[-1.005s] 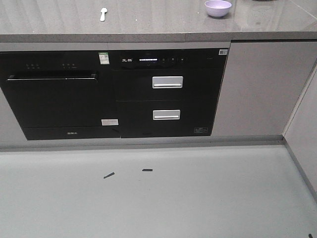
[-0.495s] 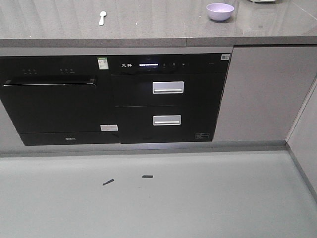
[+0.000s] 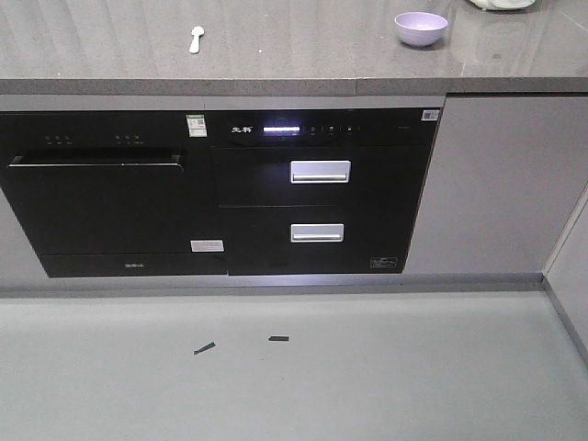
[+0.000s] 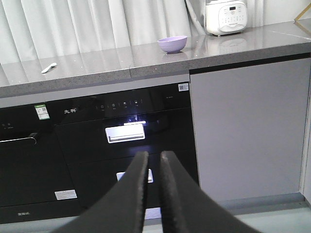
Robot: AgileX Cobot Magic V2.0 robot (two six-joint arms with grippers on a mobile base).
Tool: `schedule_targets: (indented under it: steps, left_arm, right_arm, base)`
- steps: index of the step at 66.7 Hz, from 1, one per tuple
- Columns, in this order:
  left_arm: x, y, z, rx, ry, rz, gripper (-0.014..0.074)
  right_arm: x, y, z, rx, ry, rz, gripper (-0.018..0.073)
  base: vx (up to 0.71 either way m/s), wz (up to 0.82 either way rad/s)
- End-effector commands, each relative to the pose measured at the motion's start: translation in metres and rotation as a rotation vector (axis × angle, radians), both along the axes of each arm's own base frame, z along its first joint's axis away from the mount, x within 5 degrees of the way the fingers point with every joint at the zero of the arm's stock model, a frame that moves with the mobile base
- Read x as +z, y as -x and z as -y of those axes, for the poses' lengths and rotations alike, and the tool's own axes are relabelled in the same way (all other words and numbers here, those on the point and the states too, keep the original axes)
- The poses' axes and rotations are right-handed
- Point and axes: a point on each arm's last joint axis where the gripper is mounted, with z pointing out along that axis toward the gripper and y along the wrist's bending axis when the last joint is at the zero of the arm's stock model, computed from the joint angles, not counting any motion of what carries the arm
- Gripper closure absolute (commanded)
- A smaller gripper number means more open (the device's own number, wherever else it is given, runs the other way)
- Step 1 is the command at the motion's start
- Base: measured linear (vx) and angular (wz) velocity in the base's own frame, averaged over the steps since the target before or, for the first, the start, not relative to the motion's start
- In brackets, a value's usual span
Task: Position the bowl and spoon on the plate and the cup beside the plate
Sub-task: 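Continue driving the base closer to the countertop edge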
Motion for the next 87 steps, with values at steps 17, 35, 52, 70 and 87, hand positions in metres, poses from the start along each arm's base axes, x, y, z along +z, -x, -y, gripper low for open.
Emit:
schedule_targets:
  steps: [17,35,52,70,87]
  left_arm:
    - [-0.0026,0.0003,0.0015,-0.018,0.016,0.06,0.0602]
    - [-0.0026,0.0003,0.0015,-0.018,0.016,0.06,0.0602]
    - [-0.0026,0.0003,0.0015,-0.018,0.016,0.06,0.0602]
    - [-0.0026,0.0003,0.0015,-0.018,0.016,0.06,0.0602]
    - [-0.0026,0.0003,0.0015,-0.018,0.016,0.06,0.0602]
  right_arm:
    - [0.0013,0.0,-0.0018,0.019,0.011,0.064,0.0489]
    - [0.0013,0.0,-0.0018,0.019,0.011,0.064,0.0489]
    - [0.0013,0.0,-0.0018,0.019,0.011,0.064,0.0489]
    - [0.0013,0.0,-0.0018,0.019,0.011,0.064,0.0489]
    - [0.0013,0.0,-0.0018,0.019,0.011,0.064,0.0489]
  base:
    - [0.09,0.03]
    - [0.08,0.02]
    - [0.08,0.0]
    - [0.09,-0.01]
    - [0.11,0.0]
